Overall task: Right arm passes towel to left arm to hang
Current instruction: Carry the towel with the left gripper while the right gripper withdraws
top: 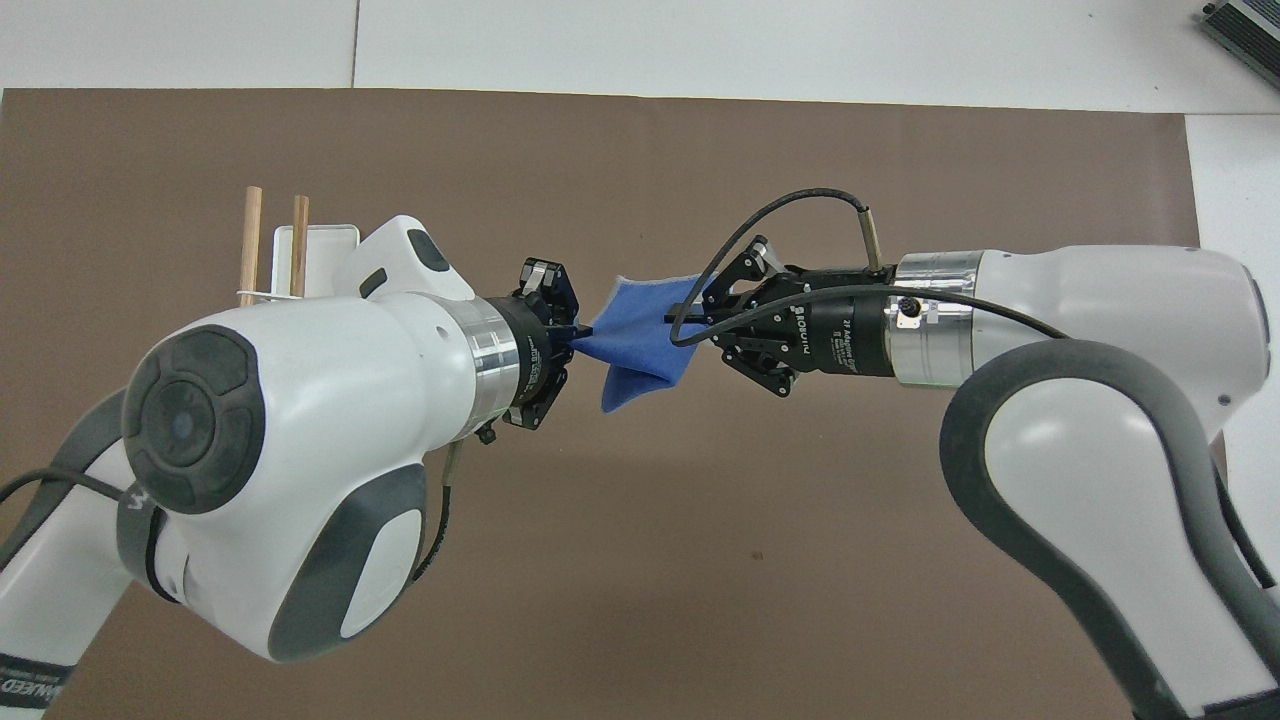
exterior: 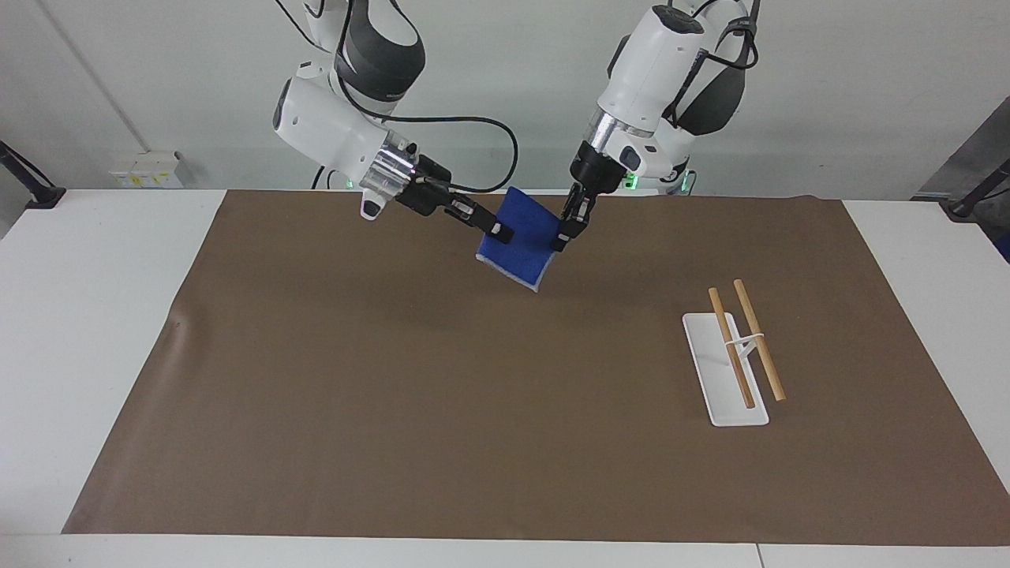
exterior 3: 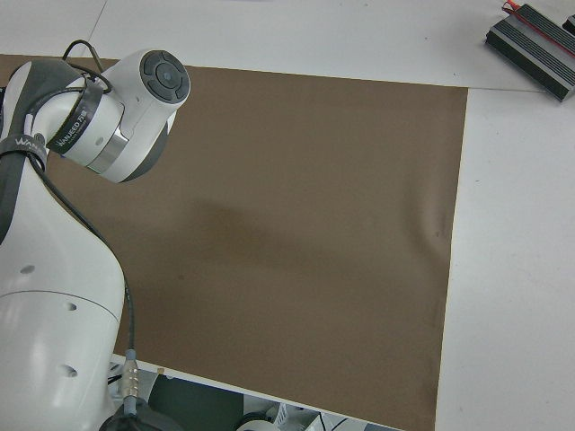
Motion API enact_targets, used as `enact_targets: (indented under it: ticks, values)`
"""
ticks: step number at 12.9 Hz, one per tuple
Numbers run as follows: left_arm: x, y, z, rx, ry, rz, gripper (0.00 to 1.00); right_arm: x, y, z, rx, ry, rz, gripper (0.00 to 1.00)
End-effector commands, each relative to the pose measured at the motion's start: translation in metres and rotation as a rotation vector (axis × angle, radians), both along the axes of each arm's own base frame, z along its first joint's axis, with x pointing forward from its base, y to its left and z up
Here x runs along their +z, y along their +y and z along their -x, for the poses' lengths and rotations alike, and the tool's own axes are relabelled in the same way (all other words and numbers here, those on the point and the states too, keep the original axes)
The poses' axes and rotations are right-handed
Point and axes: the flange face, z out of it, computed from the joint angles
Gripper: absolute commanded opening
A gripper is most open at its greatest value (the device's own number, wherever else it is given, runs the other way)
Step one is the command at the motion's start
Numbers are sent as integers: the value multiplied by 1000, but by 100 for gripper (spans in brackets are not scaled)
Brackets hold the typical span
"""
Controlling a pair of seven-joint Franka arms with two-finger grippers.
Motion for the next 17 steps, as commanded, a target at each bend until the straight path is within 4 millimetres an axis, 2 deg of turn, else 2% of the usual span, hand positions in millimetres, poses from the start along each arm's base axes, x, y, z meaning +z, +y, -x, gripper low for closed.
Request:
enact_targets:
  ticks: [1,2,4,5,8,11,13,15,17]
  values:
    - [-2,22,-7,-27,-24,-8,0,7,-8,-2,17,-14,36,72]
    - [-2,30,-12,-19,-27,-10,0,8,-9,-1,27,-27,66,86]
    - [-4,47,-22,1,-31,-17,0,10,-12,0,35,-44,108,93]
    - [-5,59,-28,-1,-38,-28,0,11,-18,-1,40,-62,146,100]
    - [-25,101,-45,-28,-43,-78,0,22,-49,-1,73,-154,387,100]
    - [-55,169,-60,-34,-27,-139,0,29,-85,4,136,-178,595,100]
    - [-66,213,-69,-37,-32,-168,0,28,-97,10,237,-192,728,100]
    - [-76,248,-72,-41,-29,-191,0,29,-103,12,308,-210,783,100]
    - [-74,291,-82,-20,-80,-214,0,31,-115,10,366,-231,861,100]
